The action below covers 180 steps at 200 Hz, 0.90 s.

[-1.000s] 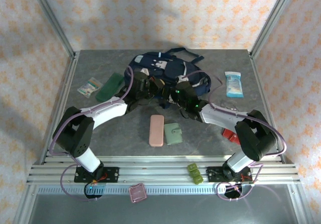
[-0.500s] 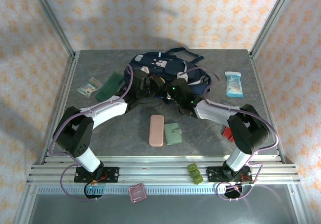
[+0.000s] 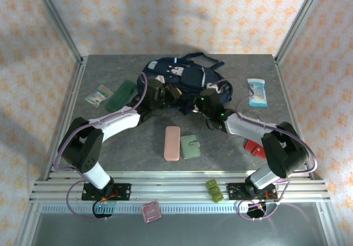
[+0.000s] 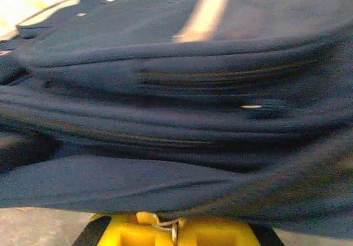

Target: Pack the student bag

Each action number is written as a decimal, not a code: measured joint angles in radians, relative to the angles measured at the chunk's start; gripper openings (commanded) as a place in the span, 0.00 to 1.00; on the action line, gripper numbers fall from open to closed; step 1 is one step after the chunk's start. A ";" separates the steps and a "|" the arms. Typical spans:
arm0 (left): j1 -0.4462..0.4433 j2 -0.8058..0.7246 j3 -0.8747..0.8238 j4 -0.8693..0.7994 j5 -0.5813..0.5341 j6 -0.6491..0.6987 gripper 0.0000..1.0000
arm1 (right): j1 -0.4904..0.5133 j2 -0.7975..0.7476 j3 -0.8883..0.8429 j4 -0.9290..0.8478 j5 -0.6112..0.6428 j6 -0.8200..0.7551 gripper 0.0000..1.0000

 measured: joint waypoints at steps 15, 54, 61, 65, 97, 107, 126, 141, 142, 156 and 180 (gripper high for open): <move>0.003 0.000 -0.022 0.000 0.007 0.014 0.00 | -0.029 -0.025 -0.048 -0.024 -0.024 0.001 0.00; 0.005 0.000 -0.057 -0.024 0.014 0.067 0.00 | -0.100 -0.034 -0.115 -0.054 -0.091 0.000 0.00; 0.005 0.000 -0.058 -0.030 0.014 0.077 0.00 | -0.112 -0.035 -0.118 -0.058 -0.101 0.000 0.00; 0.005 0.000 -0.058 -0.035 0.014 0.085 0.00 | -0.116 -0.035 -0.119 -0.060 -0.105 0.000 0.00; 0.005 0.000 -0.056 -0.059 0.012 0.152 0.00 | -0.123 -0.036 -0.118 -0.079 -0.125 -0.008 0.00; 0.005 0.001 -0.046 -0.083 0.010 0.184 0.00 | -0.123 -0.036 -0.118 -0.084 -0.135 -0.012 0.00; 0.009 0.018 -0.003 -0.126 0.006 0.250 0.00 | -0.121 -0.046 -0.122 -0.095 -0.151 -0.020 0.00; 0.014 0.039 0.034 -0.153 0.005 0.304 0.00 | -0.105 -0.068 -0.131 -0.104 -0.154 -0.021 0.00; 0.015 0.041 0.037 -0.154 0.005 0.308 0.00 | -0.104 -0.069 -0.132 -0.104 -0.154 -0.021 0.00; 0.022 0.058 0.065 -0.177 -0.005 0.357 0.00 | -0.075 -0.085 -0.141 -0.108 -0.154 -0.018 0.00; 0.038 0.087 0.124 -0.231 -0.051 0.443 0.00 | -0.002 -0.084 -0.147 -0.107 -0.161 0.008 0.00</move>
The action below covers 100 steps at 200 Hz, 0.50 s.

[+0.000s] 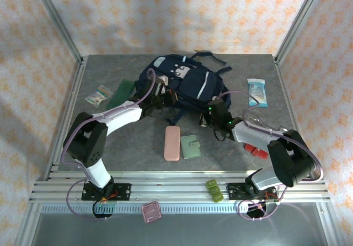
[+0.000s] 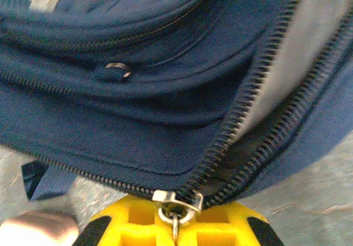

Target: Pack the student bag

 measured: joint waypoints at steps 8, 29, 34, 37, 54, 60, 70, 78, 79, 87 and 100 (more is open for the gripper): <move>0.007 0.013 0.026 -0.016 -0.016 0.019 0.00 | 0.022 0.004 0.000 0.009 -0.005 0.009 0.00; 0.030 0.041 0.069 -0.030 -0.051 0.043 0.28 | 0.071 0.048 0.023 0.045 -0.027 0.037 0.00; 0.038 0.045 0.072 -0.030 -0.058 0.048 0.39 | 0.080 0.065 0.034 0.053 -0.032 0.042 0.00; 0.043 0.046 0.074 -0.029 -0.062 0.045 0.44 | 0.085 0.074 0.042 0.057 -0.038 0.047 0.00; 0.072 0.046 0.076 -0.019 -0.079 0.038 0.59 | 0.103 0.141 0.092 0.088 -0.066 0.074 0.00; 0.081 0.045 0.076 -0.011 -0.082 0.032 0.62 | 0.105 0.163 0.108 0.095 -0.072 0.081 0.00; 0.089 0.040 0.071 0.003 -0.083 0.020 0.65 | 0.105 0.196 0.134 0.105 -0.080 0.094 0.00; 0.089 0.028 0.053 0.016 -0.082 0.007 0.65 | 0.105 0.216 0.146 0.109 -0.085 0.103 0.00; 0.089 0.024 0.048 0.018 -0.083 0.005 0.65 | 0.105 0.217 0.147 0.110 -0.086 0.104 0.00; 0.082 0.000 0.014 0.031 -0.082 -0.005 0.67 | 0.105 0.231 0.154 0.114 -0.091 0.111 0.00; 0.065 -0.052 -0.061 0.050 -0.081 -0.029 0.69 | 0.105 0.243 0.158 0.119 -0.101 0.121 0.00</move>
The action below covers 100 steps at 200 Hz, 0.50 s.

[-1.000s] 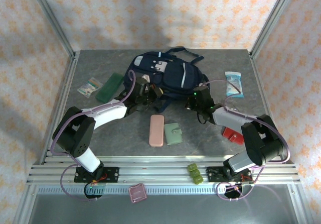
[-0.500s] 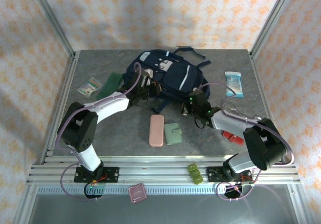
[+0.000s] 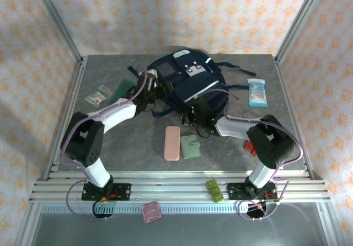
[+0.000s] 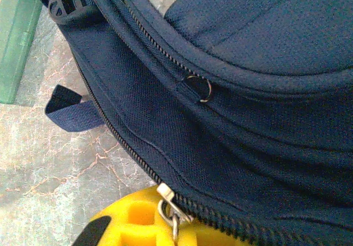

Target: Pack the student bag

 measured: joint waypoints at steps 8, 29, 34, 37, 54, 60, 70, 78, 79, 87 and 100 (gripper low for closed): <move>-0.014 -0.029 -0.048 0.013 0.003 -0.018 0.71 | 0.000 0.002 0.000 0.001 -0.003 0.003 0.00; -0.053 -0.060 -0.143 0.046 0.008 -0.064 0.74 | 0.000 0.002 0.001 0.002 -0.009 0.008 0.00; -0.063 -0.058 -0.157 0.053 0.011 -0.075 0.74 | 0.000 0.002 0.001 0.002 -0.010 0.010 0.00; -0.069 -0.056 -0.164 0.056 0.013 -0.082 0.74 | 0.000 0.002 0.001 0.002 -0.011 0.011 0.00; -0.093 -0.028 -0.174 0.080 0.025 -0.116 0.75 | 0.000 0.002 0.003 0.001 -0.013 0.011 0.00; -0.099 -0.014 -0.174 0.098 0.029 -0.125 0.75 | 0.000 0.002 0.004 0.001 -0.013 0.011 0.00; -0.106 0.015 -0.170 0.126 0.033 -0.141 0.74 | 0.001 0.002 0.007 0.001 -0.016 0.011 0.00; -0.110 0.042 -0.161 0.138 0.034 -0.151 0.71 | 0.002 0.002 0.009 0.001 -0.016 0.011 0.00; -0.111 0.043 -0.160 0.140 0.034 -0.151 0.71 | 0.003 0.002 0.009 0.001 -0.016 0.011 0.00; -0.112 0.073 -0.148 0.152 0.034 -0.163 0.62 | 0.005 0.002 0.012 0.000 -0.016 0.011 0.00; -0.112 0.120 -0.124 0.166 0.032 -0.181 0.40 | 0.009 0.002 0.018 -0.005 -0.016 0.012 0.00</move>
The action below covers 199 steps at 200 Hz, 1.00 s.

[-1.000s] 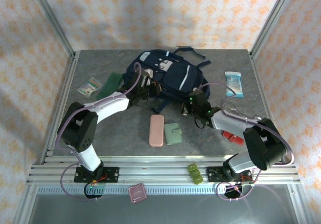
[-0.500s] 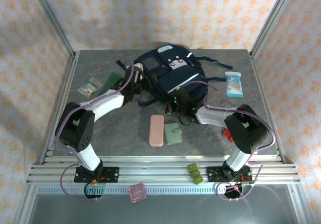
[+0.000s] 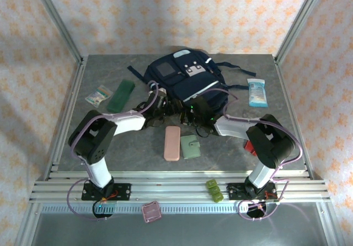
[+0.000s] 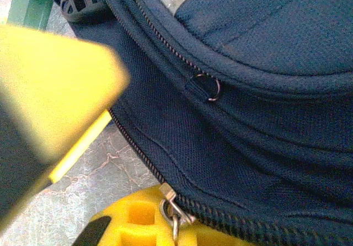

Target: Pack the student bag

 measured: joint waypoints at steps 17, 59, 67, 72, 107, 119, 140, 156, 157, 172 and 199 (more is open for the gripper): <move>0.001 0.047 0.032 0.006 -0.008 -0.014 0.15 | 0.003 0.000 0.007 -0.008 0.000 0.006 0.00; 0.016 0.058 0.049 0.004 0.004 -0.019 0.00 | -0.004 -0.014 0.005 -0.059 0.008 0.010 0.00; 0.024 0.055 0.049 0.003 0.009 -0.018 0.00 | -0.014 -0.030 -0.006 -0.068 0.008 0.010 0.00; 0.031 0.053 0.049 0.003 0.012 -0.018 0.00 | -0.024 -0.044 -0.016 -0.072 0.008 0.009 0.00; 0.077 0.003 0.029 0.003 0.052 0.006 0.00 | -0.131 -0.187 -0.119 -0.111 -0.008 -0.003 0.00; 0.080 -0.010 0.027 0.003 0.065 0.015 0.00 | -0.178 -0.233 -0.150 -0.121 -0.016 -0.012 0.00; 0.080 -0.016 0.030 0.002 0.086 0.037 0.00 | -0.243 -0.277 -0.179 -0.149 -0.018 -0.029 0.00; 0.082 -0.015 0.045 -0.021 0.089 0.058 0.00 | -0.253 -0.279 -0.180 -0.164 -0.018 -0.040 0.00; 0.082 -0.015 0.048 -0.026 0.089 0.060 0.00 | -0.253 -0.279 -0.180 -0.164 -0.018 -0.041 0.00; 0.086 -0.005 0.088 -0.061 0.092 0.078 0.00 | -0.244 -0.281 -0.180 -0.173 -0.014 -0.048 0.00; 0.103 0.056 0.214 -0.150 0.083 0.122 0.00 | -0.185 -0.292 -0.170 -0.191 0.021 -0.051 0.00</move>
